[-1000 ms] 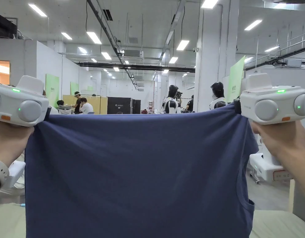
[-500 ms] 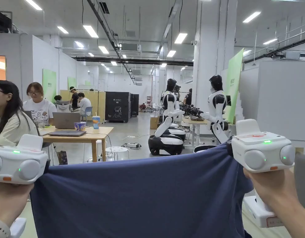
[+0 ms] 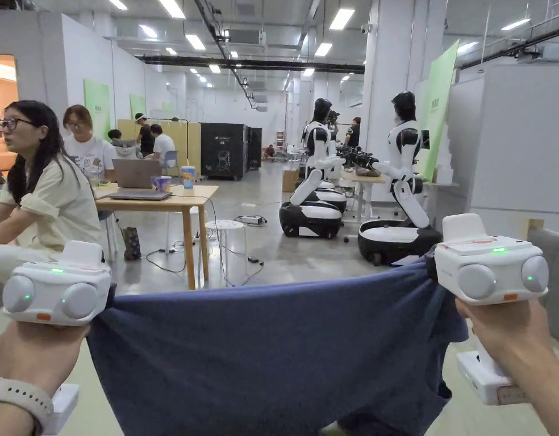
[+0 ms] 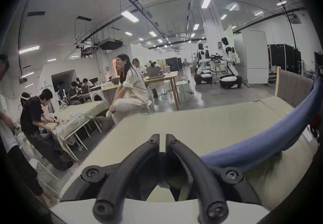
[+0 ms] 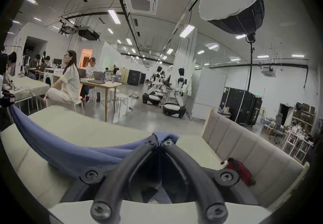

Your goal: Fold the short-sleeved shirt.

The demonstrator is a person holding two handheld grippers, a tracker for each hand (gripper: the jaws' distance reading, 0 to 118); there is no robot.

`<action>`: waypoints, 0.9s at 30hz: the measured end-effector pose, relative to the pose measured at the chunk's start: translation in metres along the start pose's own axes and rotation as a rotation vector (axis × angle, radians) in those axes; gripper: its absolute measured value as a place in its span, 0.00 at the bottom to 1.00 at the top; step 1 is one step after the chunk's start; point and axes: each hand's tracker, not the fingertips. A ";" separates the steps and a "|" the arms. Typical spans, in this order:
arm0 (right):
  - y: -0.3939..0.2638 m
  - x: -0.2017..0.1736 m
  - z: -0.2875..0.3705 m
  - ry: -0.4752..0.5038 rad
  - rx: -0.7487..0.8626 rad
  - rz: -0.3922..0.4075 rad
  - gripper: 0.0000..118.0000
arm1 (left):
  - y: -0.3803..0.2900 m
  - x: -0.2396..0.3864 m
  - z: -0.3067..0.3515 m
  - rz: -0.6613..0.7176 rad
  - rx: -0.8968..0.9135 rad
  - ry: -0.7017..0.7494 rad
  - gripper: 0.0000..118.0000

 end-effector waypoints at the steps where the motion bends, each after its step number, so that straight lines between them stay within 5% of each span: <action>1: -0.015 -0.001 0.011 0.000 -0.023 0.006 0.01 | -0.014 -0.006 0.004 0.001 -0.016 -0.009 0.03; 15: -0.304 -0.037 0.120 0.150 -0.551 0.057 0.01 | -0.279 -0.006 0.112 -0.058 -0.417 -0.122 0.03; 20: -0.334 -0.046 0.136 0.165 -0.597 0.068 0.02 | -0.318 -0.015 0.109 -0.020 -0.471 -0.129 0.04; 22: -0.323 -0.043 0.141 0.162 -0.537 0.049 0.19 | -0.317 -0.015 0.110 -0.023 -0.455 -0.146 0.17; 23: -0.315 -0.039 0.143 0.173 -0.527 0.026 0.56 | -0.312 -0.015 0.115 -0.015 -0.431 -0.144 0.47; 25: -0.297 -0.042 0.155 0.164 -0.487 0.010 0.98 | -0.299 -0.012 0.133 0.022 -0.312 -0.128 0.92; 27: -0.281 -0.050 0.172 0.191 -0.373 -0.014 1.00 | -0.283 -0.005 0.151 0.037 -0.219 -0.135 0.99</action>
